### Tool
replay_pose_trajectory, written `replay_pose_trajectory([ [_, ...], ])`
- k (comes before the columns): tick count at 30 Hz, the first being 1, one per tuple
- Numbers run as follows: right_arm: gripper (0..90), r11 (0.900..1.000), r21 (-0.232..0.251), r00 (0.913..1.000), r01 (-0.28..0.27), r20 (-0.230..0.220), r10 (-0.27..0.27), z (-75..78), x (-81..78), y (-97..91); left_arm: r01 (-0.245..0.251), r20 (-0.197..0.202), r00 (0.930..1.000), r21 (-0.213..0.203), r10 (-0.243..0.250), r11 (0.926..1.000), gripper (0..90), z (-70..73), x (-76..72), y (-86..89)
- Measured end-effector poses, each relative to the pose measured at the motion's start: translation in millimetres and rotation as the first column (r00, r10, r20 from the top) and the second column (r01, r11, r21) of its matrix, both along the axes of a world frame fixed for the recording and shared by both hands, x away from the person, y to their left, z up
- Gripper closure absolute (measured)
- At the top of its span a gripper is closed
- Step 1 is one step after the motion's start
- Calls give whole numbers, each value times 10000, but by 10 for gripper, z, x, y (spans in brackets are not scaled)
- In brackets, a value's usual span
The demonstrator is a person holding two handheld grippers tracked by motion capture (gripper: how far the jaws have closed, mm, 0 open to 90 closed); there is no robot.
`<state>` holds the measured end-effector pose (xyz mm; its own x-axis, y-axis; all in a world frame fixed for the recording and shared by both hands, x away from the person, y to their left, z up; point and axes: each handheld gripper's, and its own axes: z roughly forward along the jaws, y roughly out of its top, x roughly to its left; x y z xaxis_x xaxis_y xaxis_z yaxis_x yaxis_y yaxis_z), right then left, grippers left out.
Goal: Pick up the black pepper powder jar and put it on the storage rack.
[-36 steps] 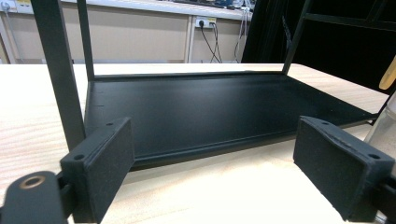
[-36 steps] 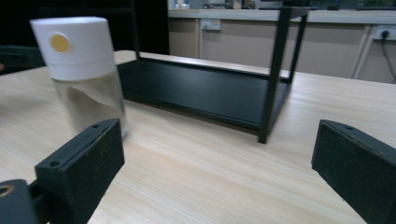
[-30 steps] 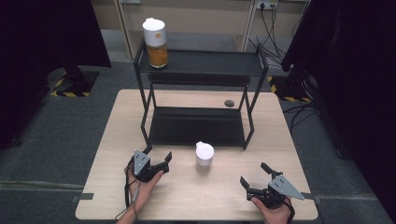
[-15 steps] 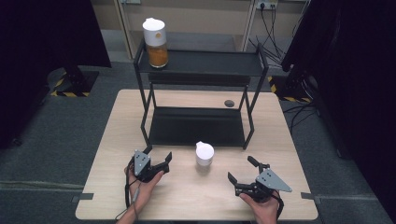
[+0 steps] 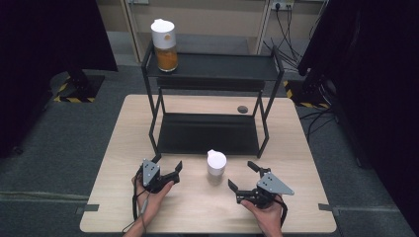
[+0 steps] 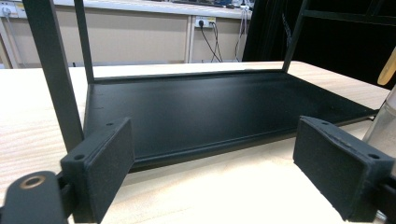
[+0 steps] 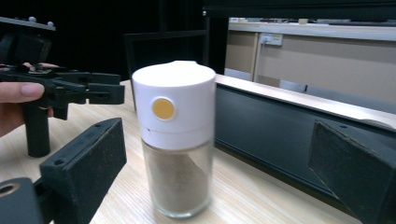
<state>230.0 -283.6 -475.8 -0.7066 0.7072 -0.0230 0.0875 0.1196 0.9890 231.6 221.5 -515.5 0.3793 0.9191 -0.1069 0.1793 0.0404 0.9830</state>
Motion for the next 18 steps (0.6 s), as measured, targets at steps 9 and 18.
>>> replay_pose_trajectory([
  [9,57,9992,-158,9993,-362,-21,362,51,134,181,-4,6,10000,-18,4,10000,121,-2,-1,2],
  [18,97,9978,-372,9985,-544,-23,543,60,248,341,-1,49,10000,53,1,10000,121,-3,-6,-6],
])
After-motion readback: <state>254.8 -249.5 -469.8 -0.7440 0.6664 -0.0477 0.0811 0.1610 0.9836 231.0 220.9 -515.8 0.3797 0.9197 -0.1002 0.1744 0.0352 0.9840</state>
